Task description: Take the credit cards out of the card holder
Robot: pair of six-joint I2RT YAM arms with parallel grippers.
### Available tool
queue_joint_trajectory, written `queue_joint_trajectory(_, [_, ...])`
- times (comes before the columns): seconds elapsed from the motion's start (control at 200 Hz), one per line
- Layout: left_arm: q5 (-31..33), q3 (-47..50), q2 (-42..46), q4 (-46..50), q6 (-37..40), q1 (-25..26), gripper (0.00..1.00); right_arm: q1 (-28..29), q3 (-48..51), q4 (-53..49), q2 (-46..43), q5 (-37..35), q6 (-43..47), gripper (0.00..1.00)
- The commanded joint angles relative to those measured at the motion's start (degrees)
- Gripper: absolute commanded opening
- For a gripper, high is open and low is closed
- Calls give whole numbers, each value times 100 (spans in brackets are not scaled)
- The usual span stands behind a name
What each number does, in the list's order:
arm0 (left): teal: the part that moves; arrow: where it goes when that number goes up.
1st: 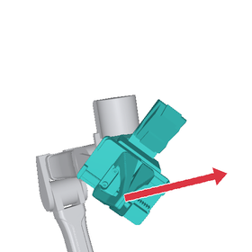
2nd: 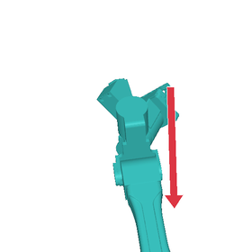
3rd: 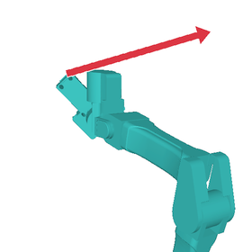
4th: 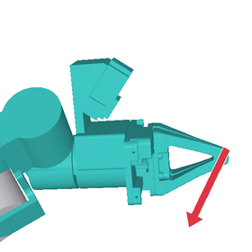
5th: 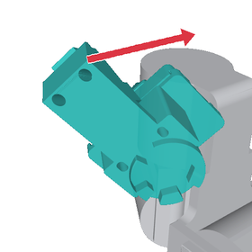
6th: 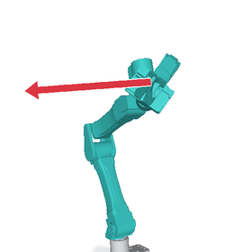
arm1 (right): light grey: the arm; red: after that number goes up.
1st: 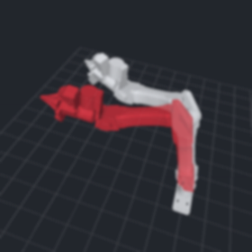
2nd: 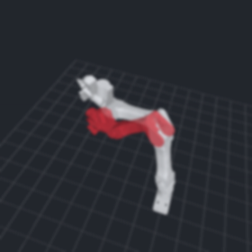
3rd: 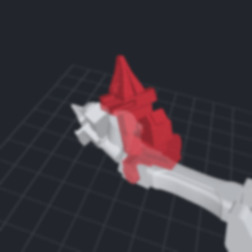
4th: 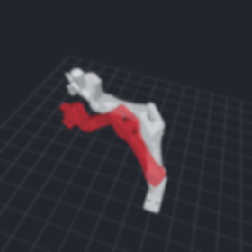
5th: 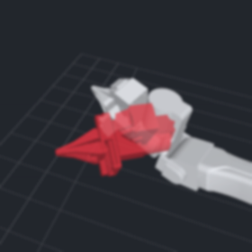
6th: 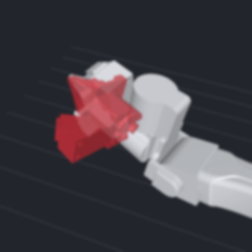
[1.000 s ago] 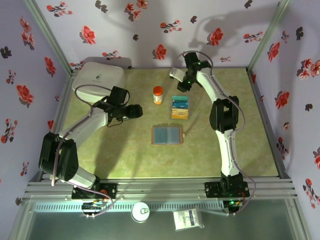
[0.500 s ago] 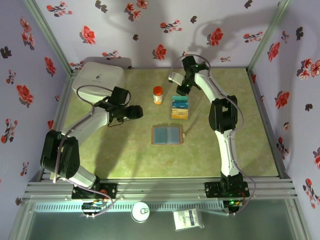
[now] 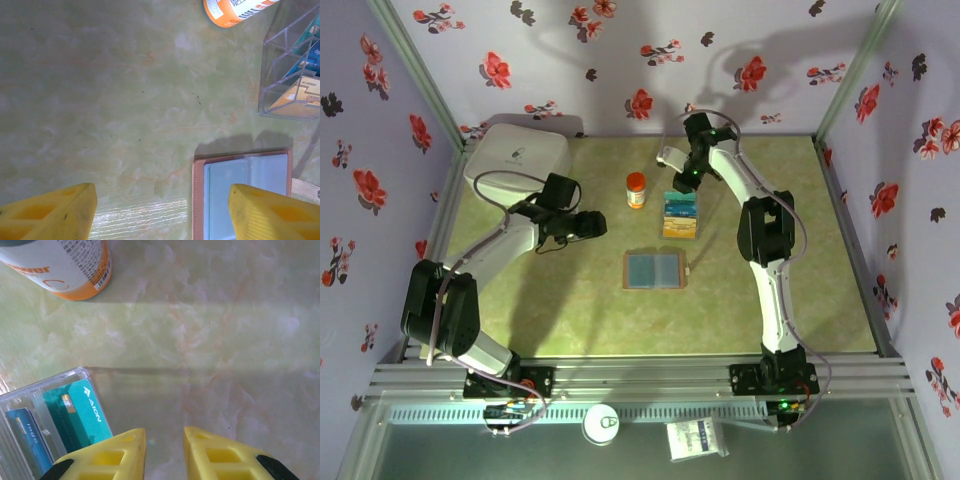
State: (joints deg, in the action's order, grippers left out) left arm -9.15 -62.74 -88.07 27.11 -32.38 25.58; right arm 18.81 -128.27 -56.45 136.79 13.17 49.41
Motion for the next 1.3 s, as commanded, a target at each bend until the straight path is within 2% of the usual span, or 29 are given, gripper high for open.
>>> queue_joint_trajectory(0.0, [-78,-39,-45,30,-4,-53,70,48,41,-316,8,166,114,26])
queue_joint_trajectory(0.345, [-140,151,119,-133,-23,-80,72,63,-76,-305,-20,161,10,26])
queue_joint_trajectory(0.59, [-131,341,439,-335,112,-194,86,78,255,390,-379,95,-432,27])
queue_joint_trajectory(0.73, [-105,414,729,-502,421,-217,100,144,714,713,-726,211,-677,27])
queue_joint_trajectory(1.14, [-208,872,1572,-1125,773,-415,100,745,2895,2170,-2366,335,-1869,28])
queue_joint_trajectory(1.295, [-671,1024,1698,-1508,882,-422,100,1154,3568,2385,-2872,546,-2339,29])
